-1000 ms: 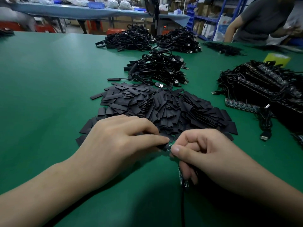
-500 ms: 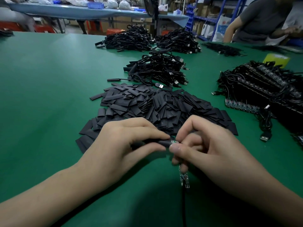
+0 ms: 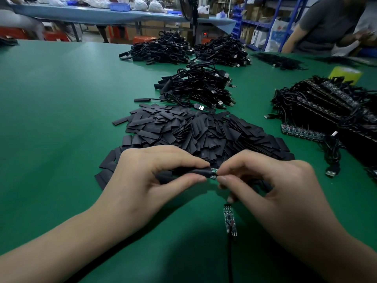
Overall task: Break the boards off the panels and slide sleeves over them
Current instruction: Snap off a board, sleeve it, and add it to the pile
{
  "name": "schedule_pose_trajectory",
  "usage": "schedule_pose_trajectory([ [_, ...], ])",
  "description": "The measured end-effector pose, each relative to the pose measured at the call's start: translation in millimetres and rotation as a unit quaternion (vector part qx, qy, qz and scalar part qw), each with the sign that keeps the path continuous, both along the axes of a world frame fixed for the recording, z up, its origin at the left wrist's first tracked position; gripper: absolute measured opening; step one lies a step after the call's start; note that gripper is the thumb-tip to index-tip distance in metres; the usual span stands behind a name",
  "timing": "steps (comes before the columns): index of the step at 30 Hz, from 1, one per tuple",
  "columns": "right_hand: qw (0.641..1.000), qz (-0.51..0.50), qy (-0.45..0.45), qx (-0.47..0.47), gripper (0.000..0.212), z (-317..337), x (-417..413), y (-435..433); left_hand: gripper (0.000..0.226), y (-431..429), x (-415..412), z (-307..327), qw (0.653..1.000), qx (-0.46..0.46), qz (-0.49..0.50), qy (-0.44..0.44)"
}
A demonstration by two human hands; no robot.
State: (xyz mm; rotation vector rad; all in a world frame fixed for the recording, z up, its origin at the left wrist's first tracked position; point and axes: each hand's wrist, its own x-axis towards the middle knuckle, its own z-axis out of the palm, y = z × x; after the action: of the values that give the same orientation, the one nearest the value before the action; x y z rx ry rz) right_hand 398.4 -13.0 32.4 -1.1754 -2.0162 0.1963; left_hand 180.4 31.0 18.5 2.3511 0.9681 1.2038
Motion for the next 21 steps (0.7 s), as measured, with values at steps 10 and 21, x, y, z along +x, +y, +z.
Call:
schedule_pose_trajectory([
  [10,0.996,0.002,0.066,-0.065,0.009,-0.1,-5.5,-2.6,0.018,-3.0,1.0,1.4,0.999,0.030,-0.004,0.011],
  [21,0.995,-0.012,0.080,-0.066,0.011,-2.2,-14.4,-7.7,0.020,-5.2,3.0,3.0,0.996,0.059,0.060,-0.009],
])
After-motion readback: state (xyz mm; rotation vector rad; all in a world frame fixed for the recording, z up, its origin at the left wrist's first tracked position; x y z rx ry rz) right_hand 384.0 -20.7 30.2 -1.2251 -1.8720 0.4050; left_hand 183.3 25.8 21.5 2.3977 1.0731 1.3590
